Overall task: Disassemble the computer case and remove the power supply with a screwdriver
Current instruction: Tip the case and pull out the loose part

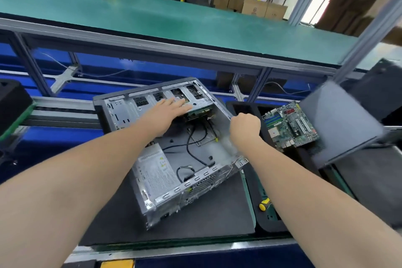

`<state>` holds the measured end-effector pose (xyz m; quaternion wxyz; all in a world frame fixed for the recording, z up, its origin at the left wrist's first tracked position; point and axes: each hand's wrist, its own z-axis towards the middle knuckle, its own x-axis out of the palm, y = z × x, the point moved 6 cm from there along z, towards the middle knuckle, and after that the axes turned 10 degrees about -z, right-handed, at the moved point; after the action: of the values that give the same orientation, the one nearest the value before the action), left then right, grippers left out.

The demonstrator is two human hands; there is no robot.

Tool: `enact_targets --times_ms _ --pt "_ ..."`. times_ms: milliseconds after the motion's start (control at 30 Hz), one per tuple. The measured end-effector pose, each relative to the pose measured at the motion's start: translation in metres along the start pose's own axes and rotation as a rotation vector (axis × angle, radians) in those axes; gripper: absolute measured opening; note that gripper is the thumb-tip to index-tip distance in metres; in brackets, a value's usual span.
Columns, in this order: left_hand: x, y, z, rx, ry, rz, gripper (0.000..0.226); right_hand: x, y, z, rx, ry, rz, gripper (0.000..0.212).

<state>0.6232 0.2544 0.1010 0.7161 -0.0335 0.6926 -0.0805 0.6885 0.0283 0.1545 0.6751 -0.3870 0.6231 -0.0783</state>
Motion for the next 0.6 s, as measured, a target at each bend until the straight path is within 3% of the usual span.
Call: enact_targets --times_ms 100,233,367,467,600 --pt "-0.001 -0.013 -0.001 -0.057 -0.003 0.079 0.116 0.003 -0.005 -0.014 -0.002 0.065 -0.013 0.023" --pt "-0.004 -0.026 -0.018 -0.317 -0.013 -0.03 0.093 0.009 -0.014 -0.012 0.006 0.105 0.116 0.026" --pt "-0.02 -0.037 -0.049 -0.465 -0.198 -0.03 0.061 0.003 -0.002 0.0 0.002 0.067 0.381 0.064" --pt "-0.033 -0.028 -0.079 -0.679 -0.216 -0.006 0.07 0.003 0.01 0.01 -0.035 0.029 0.525 0.077" --pt "-0.025 -0.005 -0.126 -1.036 -0.139 -0.163 0.089 0.017 0.006 0.021 -0.064 -0.024 0.575 0.065"
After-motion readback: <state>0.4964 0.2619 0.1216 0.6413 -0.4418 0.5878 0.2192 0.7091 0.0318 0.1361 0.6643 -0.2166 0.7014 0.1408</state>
